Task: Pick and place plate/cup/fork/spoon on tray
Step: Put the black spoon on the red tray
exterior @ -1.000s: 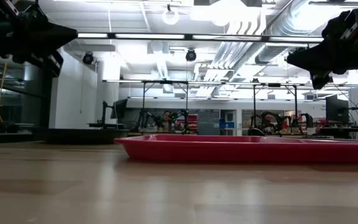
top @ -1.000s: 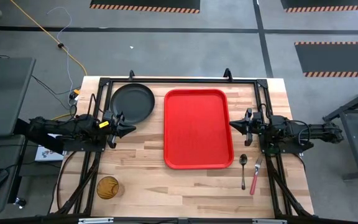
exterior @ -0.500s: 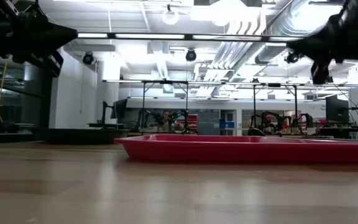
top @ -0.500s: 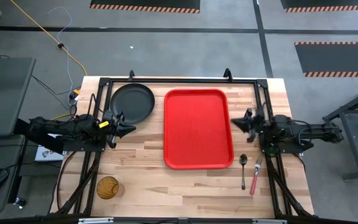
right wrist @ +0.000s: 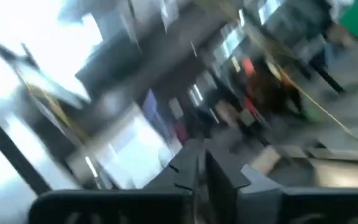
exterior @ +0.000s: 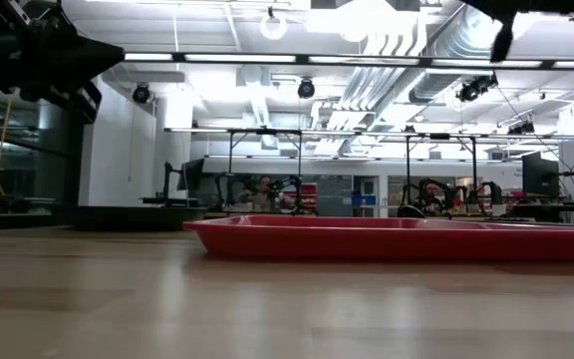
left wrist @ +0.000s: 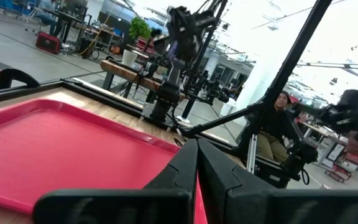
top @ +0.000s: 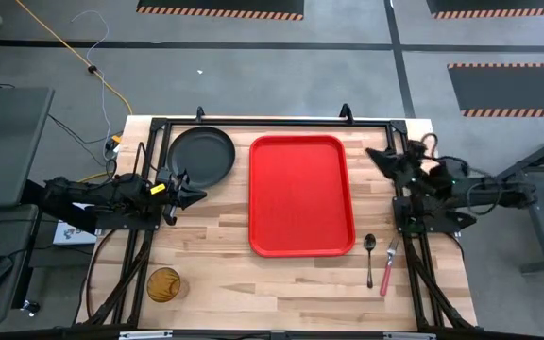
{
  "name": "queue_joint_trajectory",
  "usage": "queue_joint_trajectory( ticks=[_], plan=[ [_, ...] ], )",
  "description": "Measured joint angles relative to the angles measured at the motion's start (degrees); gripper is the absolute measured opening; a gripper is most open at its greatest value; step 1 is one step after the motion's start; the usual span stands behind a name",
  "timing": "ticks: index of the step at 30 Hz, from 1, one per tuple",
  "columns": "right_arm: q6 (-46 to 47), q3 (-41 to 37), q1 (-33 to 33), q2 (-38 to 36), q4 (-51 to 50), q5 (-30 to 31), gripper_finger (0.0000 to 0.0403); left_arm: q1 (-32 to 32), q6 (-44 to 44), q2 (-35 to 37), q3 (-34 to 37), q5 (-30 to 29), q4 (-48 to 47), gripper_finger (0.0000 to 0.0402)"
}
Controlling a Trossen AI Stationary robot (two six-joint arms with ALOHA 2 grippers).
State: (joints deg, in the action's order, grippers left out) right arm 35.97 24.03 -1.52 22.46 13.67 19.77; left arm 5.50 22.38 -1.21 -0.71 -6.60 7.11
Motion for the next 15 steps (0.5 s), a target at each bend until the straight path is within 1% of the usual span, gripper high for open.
queue_joint_trajectory(
  ticks=[3, 5, 7, 9, 10, 12, 13, 15],
  plan=[
    [2.1, 13.3, 0.0, 7.9, -24.8, -7.0, 0.0076, 0.0, 0.0, 0.0, 0.0, 0.0, 0.0, 0.0003],
    [5.0, 21.4, 0.0, 13.4, -41.7, -13.2, 0.0112, 0.0, 0.0, 0.0, 0.0, 0.0, -0.1, 0.0003],
    [7.5, 27.1, -0.5, 18.5, -56.4, -20.8, 0.0146, 0.0, 0.0, 0.0, 0.0, 0.0, 0.0, 0.0003],
    [12.6, 29.5, -2.3, 22.9, -69.0, -27.3, 0.0174, 0.0, 0.0, 0.0, 0.0, 0.0, 0.0, 0.0003],
    [15.3, 29.7, -3.6, 24.5, -74.0, -29.8, 0.0186, 0.0, 0.0, 0.0, 0.0, 0.0, 0.0, 0.0003],
    [20.6, 28.7, -7.1, 26.9, -80.3, -32.6, 0.0202, 0.0, 0.0, 0.0, 0.0, 0.0, 0.0, 0.0003],
    [23.2, 27.7, -9.2, 27.4, -81.7, -33.1, 0.0208, 0.0, 0.0, 0.0, 0.0, 0.0, 0.0, 0.0003],
    [28.8, 24.5, -13.6, 28.2, -81.5, -32.9, 0.0215, 0.0, 0.0, 0.0, 0.0, 0.0, 0.0, 0.0003]
  ],
)
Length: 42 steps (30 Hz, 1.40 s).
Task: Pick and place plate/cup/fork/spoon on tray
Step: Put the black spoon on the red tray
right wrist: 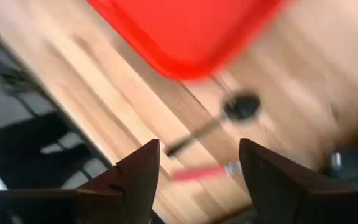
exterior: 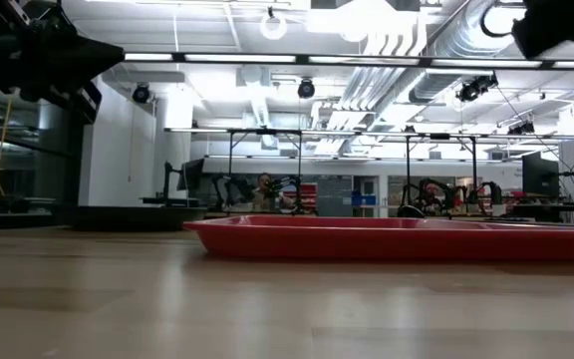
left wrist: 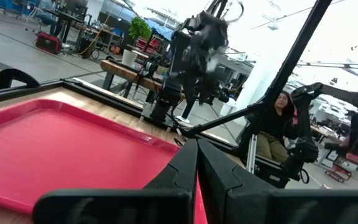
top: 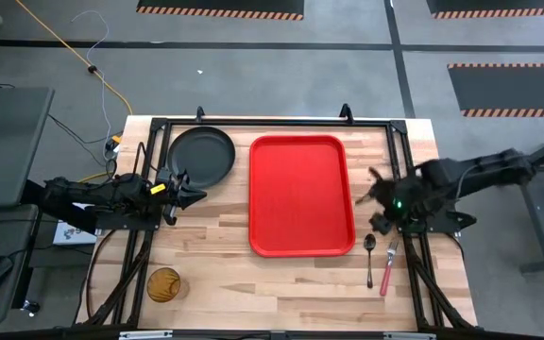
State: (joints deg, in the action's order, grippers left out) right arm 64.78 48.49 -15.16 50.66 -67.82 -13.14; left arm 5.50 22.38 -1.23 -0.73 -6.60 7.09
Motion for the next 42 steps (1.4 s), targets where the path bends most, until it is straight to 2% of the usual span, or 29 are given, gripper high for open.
queue_joint_trajectory(
  ticks=[5, 9, 13, 21, 29, 35, 42],
  plan=[
    [13.2, -10.4, -7.4, 0.9, 6.7, 3.2, 0.0217, 0.0, 0.0, 0.0, 0.0, 0.0, 0.0, 0.0003],
    [20.3, -18.2, -8.2, 1.0, 12.8, 4.1, 0.0217, 0.0, 0.0, 0.0, 0.0, 0.0, 0.0, 0.0003],
    [21.5, -21.6, -8.1, 1.7, 17.6, 7.6, 0.0217, 0.0, 0.0, 0.0, 0.0, 0.0, 0.0, 0.0003],
    [16.5, -23.5, -8.1, 6.5, 20.6, 10.1, 0.0217, 0.0, 0.0, 0.0, 0.0, 0.0, 0.0, 0.0003],
    [8.8, -23.5, -8.2, 12.7, 24.8, 8.3, 0.0212, 0.0, 0.0, 0.0, 0.0, 0.0, 0.0, 0.0003],
    [7.2, -23.2, -8.2, 16.4, 25.7, 7.9, 0.0167, 0.0, 0.0, 0.0, 0.0, 0.0, 0.0, 0.0003],
    [8.3, -23.3, -8.2, 15.6, 24.8, 7.6, 0.0054, 0.0, 0.0, 0.0, 0.0, 0.0, 0.0, 0.0003]
  ],
)
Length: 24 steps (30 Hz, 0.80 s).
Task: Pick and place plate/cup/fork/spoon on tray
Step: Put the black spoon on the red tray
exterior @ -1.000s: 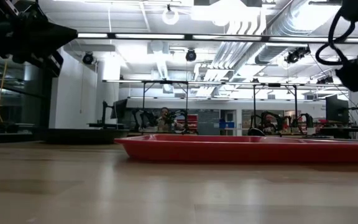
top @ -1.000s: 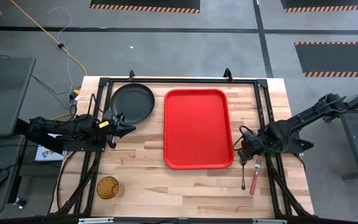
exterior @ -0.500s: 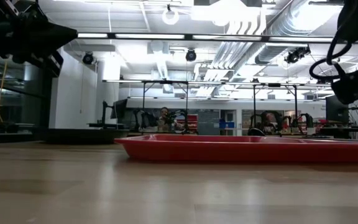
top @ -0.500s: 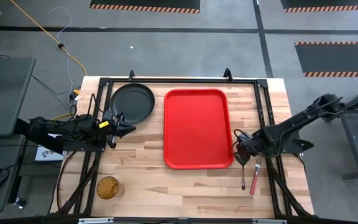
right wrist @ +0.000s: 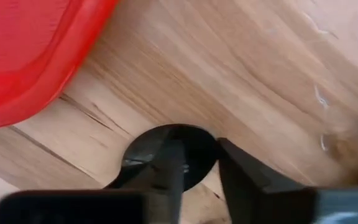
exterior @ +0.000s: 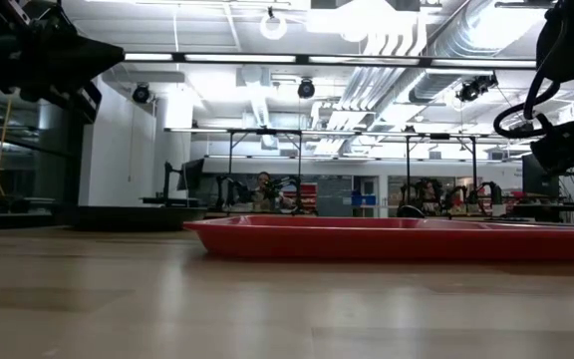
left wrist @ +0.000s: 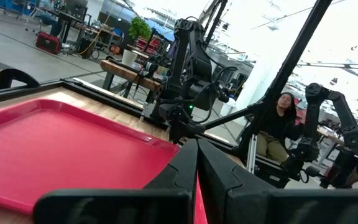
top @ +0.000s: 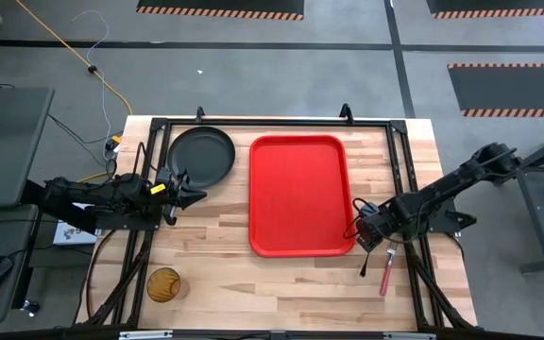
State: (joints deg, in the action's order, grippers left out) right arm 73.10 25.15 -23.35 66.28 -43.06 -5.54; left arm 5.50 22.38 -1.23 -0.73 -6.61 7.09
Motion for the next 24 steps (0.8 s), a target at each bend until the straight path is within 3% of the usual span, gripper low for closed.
queue_joint_trajectory(
  ticks=[3, 24],
  plan=[
    [0.3, -0.1, 0.0, -2.0, 0.5, -0.8, 0.0010, 0.0, 0.0, 0.0, 0.0, 0.0, 0.0, 0.0003],
    [0.2, 2.3, 0.0, -17.3, -5.5, -1.6, 0.0000, 0.0, 0.0, 0.0, 0.0, 0.0, 0.0, 0.0003]
  ],
)
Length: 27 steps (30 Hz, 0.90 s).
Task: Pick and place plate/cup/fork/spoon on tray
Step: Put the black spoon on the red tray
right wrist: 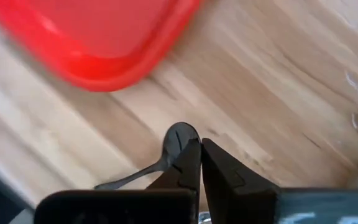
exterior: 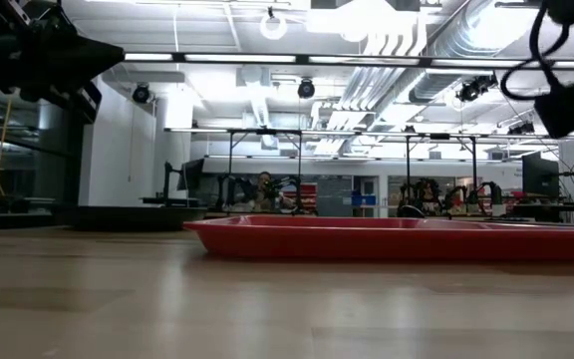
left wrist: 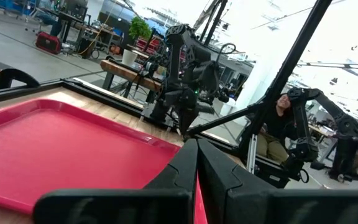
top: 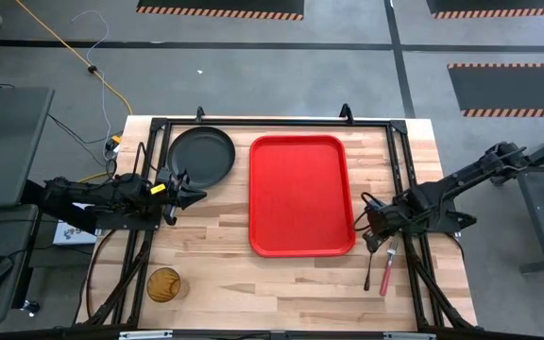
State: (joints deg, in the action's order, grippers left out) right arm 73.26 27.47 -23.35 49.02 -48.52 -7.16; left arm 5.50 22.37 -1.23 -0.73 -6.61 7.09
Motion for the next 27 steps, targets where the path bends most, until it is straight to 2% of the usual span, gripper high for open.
queue_joint_trajectory(
  ticks=[3, 7, 12, 17, 23, 27],
  plan=[
    [-1.8, 1.9, 0.0, -1.8, -2.3, -0.4, 0.0000, 0.0, 0.0, 0.0, 0.0, 0.0, 0.0, 0.0003],
    [-3.2, 3.6, 0.2, -4.3, -0.2, -2.6, 0.0000, 0.0, 0.0, 0.0, 0.0, 0.0, 0.0, 0.0003],
    [-4.7, 4.6, 1.3, -6.6, 6.2, -5.4, 0.0000, 0.0, 0.0, 0.0, 0.0, 0.0, 0.0, 0.0003],
    [-5.7, 4.7, 4.3, -7.1, 15.1, -5.0, 0.0000, 0.0, 0.0, 0.0, 0.0, 0.0, 0.0, 0.0003],
    [-8.0, 4.7, 9.2, -4.8, 27.3, 5.0, 0.0000, 0.0, 0.0, 0.0, 0.0, 0.0, 0.0, 0.0003],
    [-6.9, 4.7, 12.2, -1.8, 32.8, 17.3, 0.0000, 0.0, 0.0, 0.0, 0.0, 0.0, 0.0, 0.0003]
  ],
)
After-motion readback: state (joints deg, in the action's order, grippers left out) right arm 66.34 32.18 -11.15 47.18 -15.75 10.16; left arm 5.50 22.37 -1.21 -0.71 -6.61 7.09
